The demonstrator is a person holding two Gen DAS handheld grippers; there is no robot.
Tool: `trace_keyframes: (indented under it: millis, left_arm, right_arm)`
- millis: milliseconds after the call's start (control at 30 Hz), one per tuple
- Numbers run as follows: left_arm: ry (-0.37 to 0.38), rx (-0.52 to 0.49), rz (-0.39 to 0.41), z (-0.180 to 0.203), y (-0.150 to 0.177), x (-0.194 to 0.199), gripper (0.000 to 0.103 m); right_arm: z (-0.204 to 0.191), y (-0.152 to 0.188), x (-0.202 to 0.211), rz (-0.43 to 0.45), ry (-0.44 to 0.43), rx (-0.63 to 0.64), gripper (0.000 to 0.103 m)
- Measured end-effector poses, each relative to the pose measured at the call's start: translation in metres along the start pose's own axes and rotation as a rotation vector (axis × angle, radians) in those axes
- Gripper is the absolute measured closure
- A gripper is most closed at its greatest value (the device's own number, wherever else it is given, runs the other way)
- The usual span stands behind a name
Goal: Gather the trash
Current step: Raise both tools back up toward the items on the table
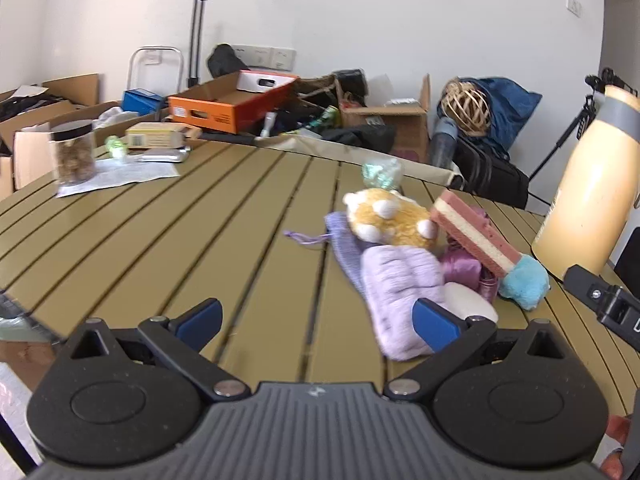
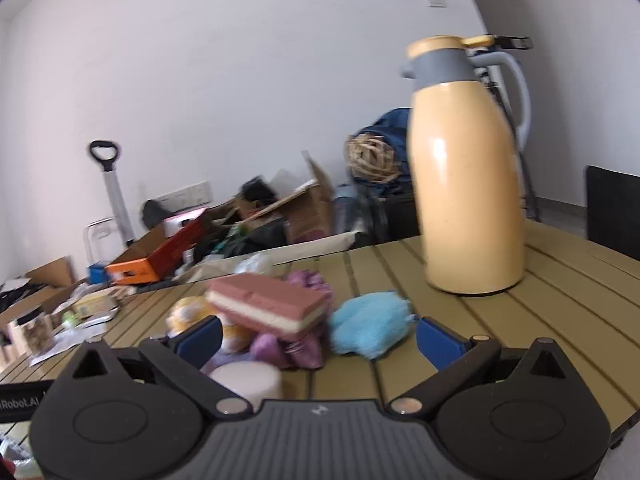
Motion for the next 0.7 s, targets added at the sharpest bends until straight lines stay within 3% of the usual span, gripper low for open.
trace_keyframes:
  millis: [200,400,700]
  left_arm:
    - [0.023,-0.034,-0.016,0.033,-0.002,-0.029,0.000]
    - [0.040,0.013,-0.040,0.047,0.000,-0.050,0.000]
    - [-0.007,0.047,-0.032,0.051,0.003,-0.066,0.000]
  right_arm:
    - [0.034,0.003,-0.012,-0.021,0.057,-0.042,0.000]
    - [0.047,0.009,-0.018,-0.031,0.129,-0.001,0.000]
    - [0.051,0.013,-0.017,-0.041,0.143,0.015,0.000]
Point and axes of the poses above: each gripper's, at about its wrist camera, not at the fingertips, and x roughly against the way its jaws point, z to its right, y to its underside, the point moved 9 cm from there along -x, roughly the way its jaws point
